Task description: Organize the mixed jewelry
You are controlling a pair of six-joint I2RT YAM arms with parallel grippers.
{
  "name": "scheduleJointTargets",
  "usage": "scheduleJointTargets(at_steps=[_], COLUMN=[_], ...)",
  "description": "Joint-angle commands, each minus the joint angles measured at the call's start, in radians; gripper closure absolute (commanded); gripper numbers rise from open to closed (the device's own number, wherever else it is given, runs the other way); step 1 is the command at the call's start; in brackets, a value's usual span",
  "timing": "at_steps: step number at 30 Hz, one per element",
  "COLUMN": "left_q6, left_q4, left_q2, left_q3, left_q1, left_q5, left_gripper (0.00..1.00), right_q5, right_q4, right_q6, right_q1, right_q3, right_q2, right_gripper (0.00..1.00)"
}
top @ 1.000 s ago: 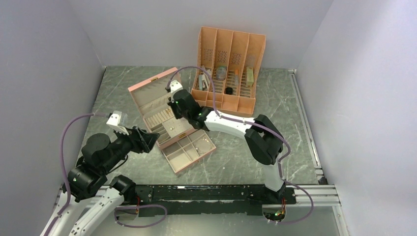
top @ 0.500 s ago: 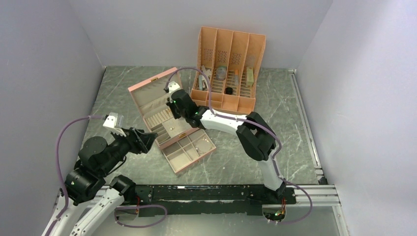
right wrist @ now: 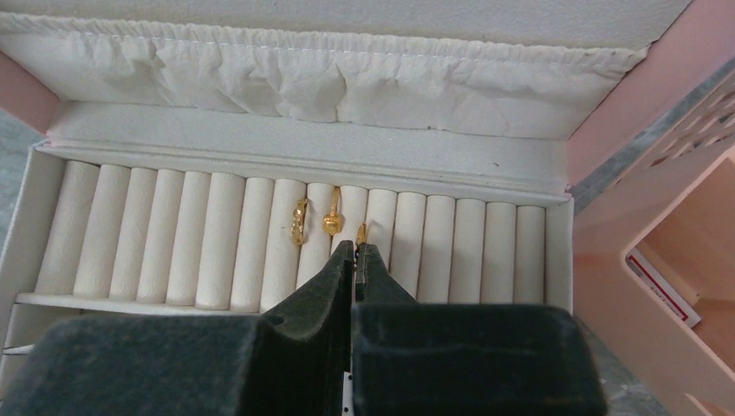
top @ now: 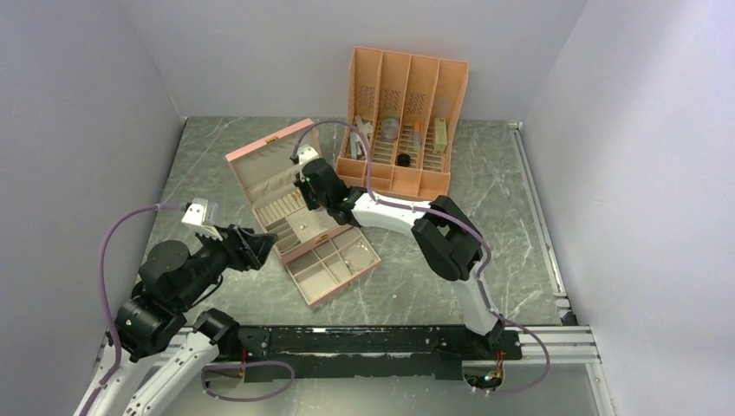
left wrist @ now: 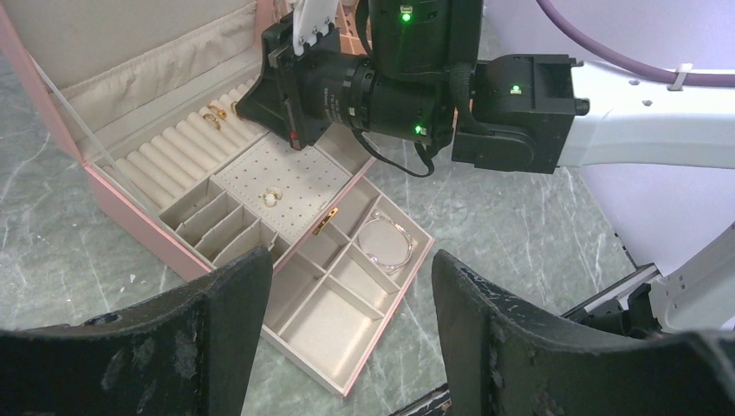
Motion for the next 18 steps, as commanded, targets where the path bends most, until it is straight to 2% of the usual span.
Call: scheduleJointTargets(at_steps=[1,18], left_q6=[0.001,0.001], left_q4=[0.030,0.028], left_q2=[-0.003,-0.001], left_q3=[-0.008,-0.006], left_q1=[0.008,0.008], left_q5=[-0.016,-0.017], left_gripper=[0.28,0.28], right_q5=[-0.013,0.044], right_q4=[0.026,-0.002], right_q6=[0.012,0.010], right_q1=[-0.008,-0.009], right_q3=[0.018,0.009], right_q2=[0.018,0.100], right_gripper=[1.00,1.00])
